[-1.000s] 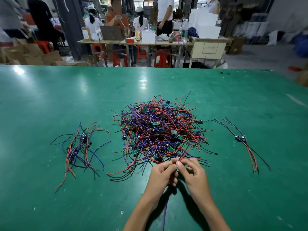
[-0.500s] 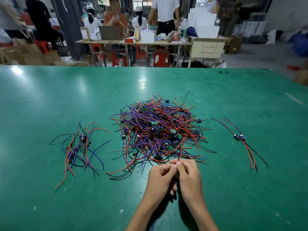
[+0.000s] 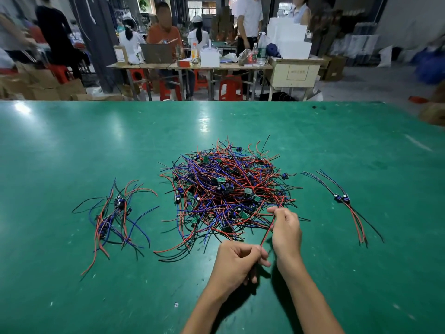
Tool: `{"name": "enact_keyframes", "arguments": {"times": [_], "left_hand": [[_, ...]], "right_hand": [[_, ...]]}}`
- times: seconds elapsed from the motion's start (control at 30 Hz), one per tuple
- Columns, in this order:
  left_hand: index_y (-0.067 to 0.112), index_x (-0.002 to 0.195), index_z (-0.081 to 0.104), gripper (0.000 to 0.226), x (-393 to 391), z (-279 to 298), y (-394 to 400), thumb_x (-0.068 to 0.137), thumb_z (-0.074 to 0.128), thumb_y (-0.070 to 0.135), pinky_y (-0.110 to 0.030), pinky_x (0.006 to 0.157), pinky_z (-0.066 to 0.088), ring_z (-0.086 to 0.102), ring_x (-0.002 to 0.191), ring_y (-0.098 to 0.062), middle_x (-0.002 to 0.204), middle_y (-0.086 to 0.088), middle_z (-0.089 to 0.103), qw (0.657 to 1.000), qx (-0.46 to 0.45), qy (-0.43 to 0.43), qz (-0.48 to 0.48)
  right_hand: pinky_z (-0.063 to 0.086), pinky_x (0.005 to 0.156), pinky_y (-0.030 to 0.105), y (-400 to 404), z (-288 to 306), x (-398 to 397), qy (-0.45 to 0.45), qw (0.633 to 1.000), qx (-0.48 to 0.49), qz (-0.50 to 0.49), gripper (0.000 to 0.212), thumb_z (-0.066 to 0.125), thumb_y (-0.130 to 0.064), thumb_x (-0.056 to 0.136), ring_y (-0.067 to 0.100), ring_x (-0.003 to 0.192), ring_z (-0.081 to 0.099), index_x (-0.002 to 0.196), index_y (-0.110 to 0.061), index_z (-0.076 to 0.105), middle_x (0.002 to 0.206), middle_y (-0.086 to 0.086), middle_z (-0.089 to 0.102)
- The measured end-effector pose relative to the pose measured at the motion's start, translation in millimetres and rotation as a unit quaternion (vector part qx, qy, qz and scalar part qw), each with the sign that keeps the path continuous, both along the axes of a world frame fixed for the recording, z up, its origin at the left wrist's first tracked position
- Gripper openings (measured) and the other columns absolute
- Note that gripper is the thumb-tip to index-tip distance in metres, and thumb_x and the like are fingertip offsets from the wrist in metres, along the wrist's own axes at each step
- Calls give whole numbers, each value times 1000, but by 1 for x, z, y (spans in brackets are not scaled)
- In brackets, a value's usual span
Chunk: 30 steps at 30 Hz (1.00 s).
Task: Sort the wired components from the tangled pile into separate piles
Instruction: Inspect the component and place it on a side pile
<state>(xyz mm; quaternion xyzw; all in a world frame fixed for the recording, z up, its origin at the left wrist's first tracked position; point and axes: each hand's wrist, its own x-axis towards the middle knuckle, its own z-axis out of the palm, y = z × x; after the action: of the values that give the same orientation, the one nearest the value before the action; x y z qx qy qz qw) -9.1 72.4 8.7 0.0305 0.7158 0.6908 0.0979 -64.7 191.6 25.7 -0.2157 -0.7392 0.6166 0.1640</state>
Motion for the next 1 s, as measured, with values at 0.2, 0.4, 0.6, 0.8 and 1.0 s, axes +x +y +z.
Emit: {"name": "enact_keyframes", "arguments": {"times": [0.2, 0.4, 0.6, 0.8, 1.0], "left_hand": [[3, 83, 77, 27, 2, 3, -3, 100, 59, 13, -18, 35, 36, 54, 38, -11, 80, -9, 78, 1000, -12, 3, -11], [8, 87, 78, 25, 4, 0, -5, 99, 58, 14, -19, 35, 36, 54, 40, -14, 81, -8, 78, 1000, -21, -1, -6], [9, 83, 79, 30, -1, 2, -6, 101, 59, 24, -22, 38, 43, 56, 43, -16, 78, -14, 75, 998, 53, -33, -23], [1, 113, 72, 27, -3, 4, -31, 91, 74, 17, -27, 51, 57, 66, 59, -19, 97, -20, 76, 990, 90, -97, -46], [2, 107, 75, 18, -2, -1, -40, 90, 74, 8, -25, 51, 57, 63, 53, -17, 89, -18, 77, 997, 38, -71, -3]], "right_hand": [[33, 60, 30, 10, 16, -7, -51, 978, -200, 24, 27, 46, -18, 100, 15, 70, 42, 84, -21, 68, 87, -2, 60], [36, 58, 26, 19, 12, 6, -29, 954, -280, 102, 24, 51, -25, 104, 12, 68, 50, 96, -19, 73, 90, 0, 69], [44, 48, 16, 20, -3, 31, 13, 947, -110, 300, 15, 63, -17, 99, 6, 61, 58, 101, -18, 78, 81, 0, 73], [57, 59, 23, 29, -21, 30, 53, 969, -166, 174, 14, 65, -12, 97, 14, 65, 68, 102, -16, 77, 79, 7, 75], [58, 63, 22, 31, -33, 33, 79, 964, -218, 132, 27, 72, -24, 85, 20, 72, 73, 109, -12, 75, 83, 13, 77]]}}
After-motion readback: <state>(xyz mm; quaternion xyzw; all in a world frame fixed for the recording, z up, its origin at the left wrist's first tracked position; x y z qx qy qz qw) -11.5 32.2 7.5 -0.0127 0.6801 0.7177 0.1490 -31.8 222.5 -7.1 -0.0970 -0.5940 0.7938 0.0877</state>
